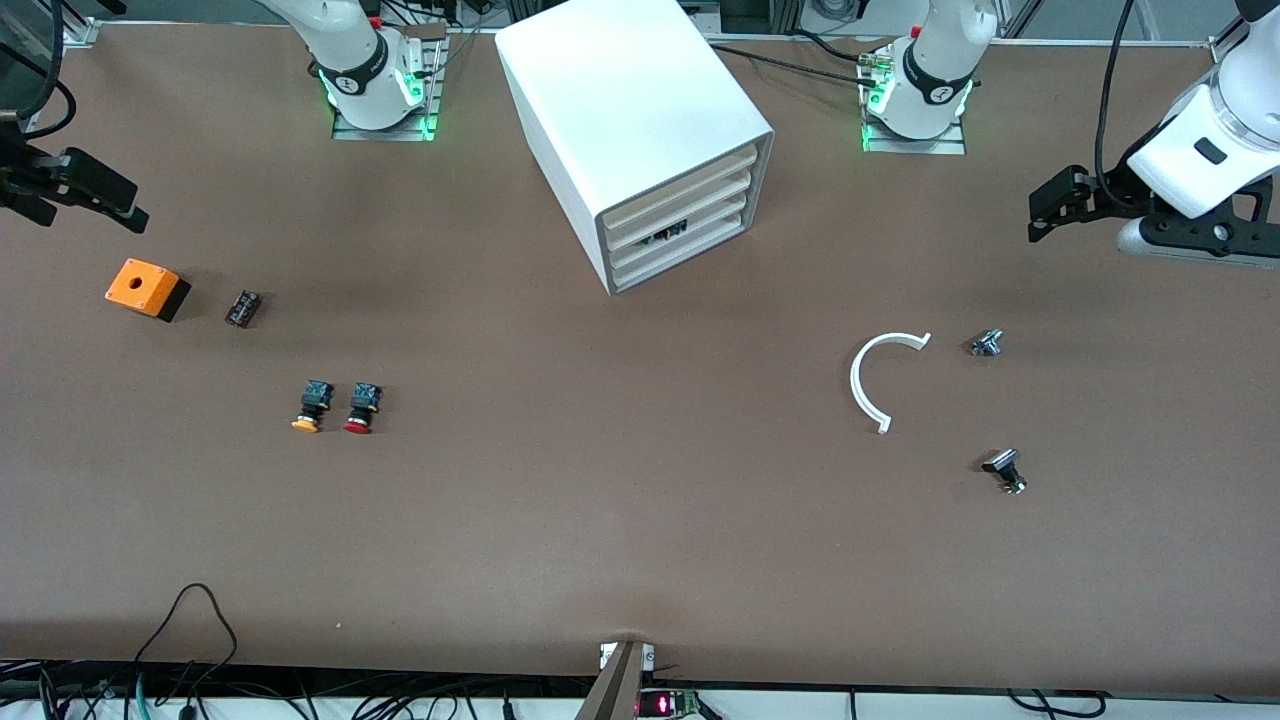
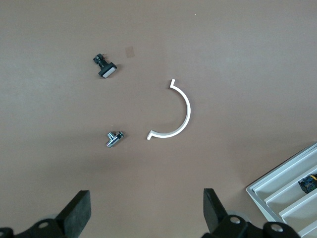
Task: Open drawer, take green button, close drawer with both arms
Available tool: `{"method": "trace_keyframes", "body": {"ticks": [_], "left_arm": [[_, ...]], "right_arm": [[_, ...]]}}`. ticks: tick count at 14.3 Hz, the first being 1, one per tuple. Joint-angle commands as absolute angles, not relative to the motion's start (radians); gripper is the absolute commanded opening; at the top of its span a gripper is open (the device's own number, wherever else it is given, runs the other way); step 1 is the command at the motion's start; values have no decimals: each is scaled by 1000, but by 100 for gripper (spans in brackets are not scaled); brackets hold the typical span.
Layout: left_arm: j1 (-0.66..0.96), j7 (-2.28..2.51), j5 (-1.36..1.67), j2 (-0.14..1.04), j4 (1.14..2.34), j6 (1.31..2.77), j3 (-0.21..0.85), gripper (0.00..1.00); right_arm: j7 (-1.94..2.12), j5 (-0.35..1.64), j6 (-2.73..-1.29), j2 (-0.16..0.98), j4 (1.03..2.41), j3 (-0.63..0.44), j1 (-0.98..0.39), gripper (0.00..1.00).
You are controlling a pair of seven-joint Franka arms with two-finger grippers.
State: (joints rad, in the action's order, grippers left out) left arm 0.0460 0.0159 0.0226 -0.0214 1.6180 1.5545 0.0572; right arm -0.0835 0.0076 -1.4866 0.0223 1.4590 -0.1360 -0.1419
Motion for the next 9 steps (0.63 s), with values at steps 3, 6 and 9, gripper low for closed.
{"method": "trace_keyframes", "body": {"ticks": [3, 6, 9], "left_arm": [[51, 9, 3, -15, 1595, 1534, 60, 100], [51, 11, 3, -15, 1595, 1534, 60, 100], [51, 11, 3, -15, 1595, 1532, 60, 100]], "right_arm": [[-77, -2, -1503, 18, 1468, -130, -137, 99], [-80, -2, -1505, 32, 1471, -129, -144, 99], [-75, -3, -1489, 90, 1479, -126, -149, 99]]}}
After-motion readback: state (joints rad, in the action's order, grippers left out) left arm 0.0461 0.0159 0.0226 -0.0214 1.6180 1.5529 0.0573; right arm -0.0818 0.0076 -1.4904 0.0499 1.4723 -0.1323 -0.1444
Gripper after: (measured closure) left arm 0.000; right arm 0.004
